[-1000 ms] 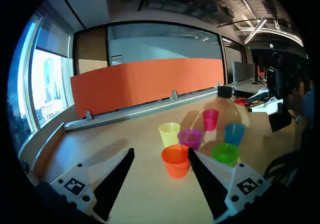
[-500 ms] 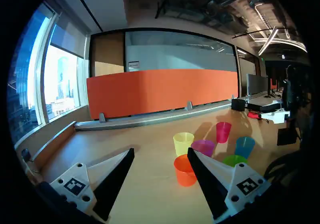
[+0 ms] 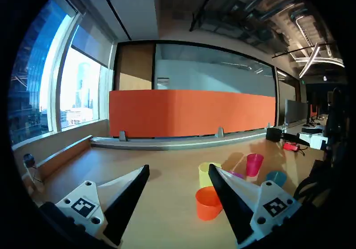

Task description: Pour water

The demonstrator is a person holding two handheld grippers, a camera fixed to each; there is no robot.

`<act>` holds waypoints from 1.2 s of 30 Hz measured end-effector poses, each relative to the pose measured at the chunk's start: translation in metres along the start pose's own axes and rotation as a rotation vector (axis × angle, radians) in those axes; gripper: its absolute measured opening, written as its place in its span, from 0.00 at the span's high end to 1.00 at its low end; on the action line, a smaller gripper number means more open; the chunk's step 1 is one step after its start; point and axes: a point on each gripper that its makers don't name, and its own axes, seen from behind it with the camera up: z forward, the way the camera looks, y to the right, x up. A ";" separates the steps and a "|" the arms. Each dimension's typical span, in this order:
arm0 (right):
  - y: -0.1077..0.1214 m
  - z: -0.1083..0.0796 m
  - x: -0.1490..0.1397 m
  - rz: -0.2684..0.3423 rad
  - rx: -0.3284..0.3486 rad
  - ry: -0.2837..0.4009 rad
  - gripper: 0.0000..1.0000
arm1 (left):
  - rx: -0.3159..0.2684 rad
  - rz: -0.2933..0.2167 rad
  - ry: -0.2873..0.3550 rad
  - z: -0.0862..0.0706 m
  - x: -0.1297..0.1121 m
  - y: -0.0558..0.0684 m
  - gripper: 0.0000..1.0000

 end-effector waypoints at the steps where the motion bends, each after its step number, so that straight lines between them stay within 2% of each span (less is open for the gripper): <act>1: 0.001 -0.001 0.002 0.004 -0.008 0.007 0.00 | 0.003 -0.005 0.005 0.000 0.001 0.001 0.01; 8: 0.013 -0.008 0.003 0.038 -0.065 0.037 0.00 | 0.040 -0.001 0.023 0.002 -0.003 0.000 0.02; 17: 0.032 -0.018 0.007 0.040 -0.107 0.064 0.00 | 0.084 0.003 0.051 0.004 -0.008 -0.008 0.01; 32: 0.038 -0.020 0.013 0.039 -0.115 0.072 0.00 | 0.102 0.017 0.091 0.006 -0.017 -0.003 0.01; 36: 0.038 -0.021 0.015 0.044 -0.116 0.077 0.00 | 0.105 0.016 0.104 0.004 -0.018 -0.007 0.02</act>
